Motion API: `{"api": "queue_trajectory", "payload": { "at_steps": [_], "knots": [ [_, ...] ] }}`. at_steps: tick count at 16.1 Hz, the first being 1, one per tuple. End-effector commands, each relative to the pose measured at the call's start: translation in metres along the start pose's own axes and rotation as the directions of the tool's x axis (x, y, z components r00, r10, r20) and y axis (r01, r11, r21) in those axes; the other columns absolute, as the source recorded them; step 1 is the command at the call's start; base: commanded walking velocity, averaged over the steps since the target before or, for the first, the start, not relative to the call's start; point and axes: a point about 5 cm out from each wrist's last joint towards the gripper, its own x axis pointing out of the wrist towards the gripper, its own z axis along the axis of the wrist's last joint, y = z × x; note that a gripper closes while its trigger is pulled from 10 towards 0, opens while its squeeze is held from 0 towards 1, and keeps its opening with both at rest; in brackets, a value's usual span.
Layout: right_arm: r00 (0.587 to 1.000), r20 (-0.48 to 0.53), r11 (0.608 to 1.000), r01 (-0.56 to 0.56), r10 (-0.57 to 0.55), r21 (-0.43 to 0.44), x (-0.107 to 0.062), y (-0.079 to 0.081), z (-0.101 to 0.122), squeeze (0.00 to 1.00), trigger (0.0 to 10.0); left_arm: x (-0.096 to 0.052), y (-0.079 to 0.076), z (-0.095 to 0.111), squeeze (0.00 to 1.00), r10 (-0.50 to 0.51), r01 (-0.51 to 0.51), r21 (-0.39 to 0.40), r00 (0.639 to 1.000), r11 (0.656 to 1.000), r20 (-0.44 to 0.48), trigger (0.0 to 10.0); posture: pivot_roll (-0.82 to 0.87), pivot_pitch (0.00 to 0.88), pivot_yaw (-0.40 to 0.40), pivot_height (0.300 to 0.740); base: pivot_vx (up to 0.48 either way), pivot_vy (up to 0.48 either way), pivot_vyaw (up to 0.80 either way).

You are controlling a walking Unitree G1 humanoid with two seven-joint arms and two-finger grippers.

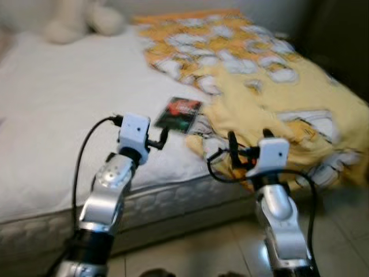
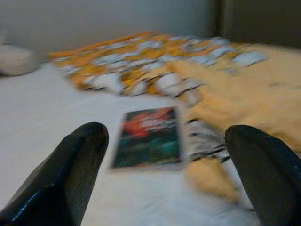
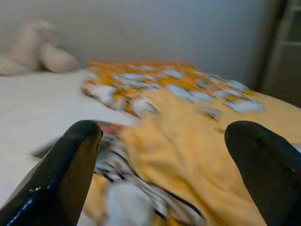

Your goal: Clean up the room

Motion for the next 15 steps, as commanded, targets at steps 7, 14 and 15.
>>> {"api": "queue_trajectory", "payload": {
  "at_steps": [7,14,15],
  "knots": [
    [0.991,-0.027,0.989,0.130,-0.129,0.076,-0.014,-0.023,-0.014,0.00,10.0,0.002,0.035,-0.020,0.00,0.225,-0.239,-0.132,0.968,0.962,-0.110,10.0,0.01,0.000,0.033,0.710,0.000,0.274,-0.58],
    [0.995,-0.007,0.992,0.101,-0.100,0.076,-0.021,-0.025,-0.014,0.00,10.0,0.002,0.029,-0.006,0.00,0.176,-0.174,-0.055,0.984,0.983,0.025,10.0,-0.01,0.000,0.033,0.710,0.137,0.000,0.00],
    [0.997,-0.002,0.994,0.081,-0.081,0.076,-0.019,-0.023,-0.012,0.00,10.0,0.005,0.022,0.000,0.00,0.142,-0.142,-0.011,0.988,0.990,0.056,10.0,-0.01,0.000,0.033,0.710,0.480,0.000,0.00]
  ]
}}
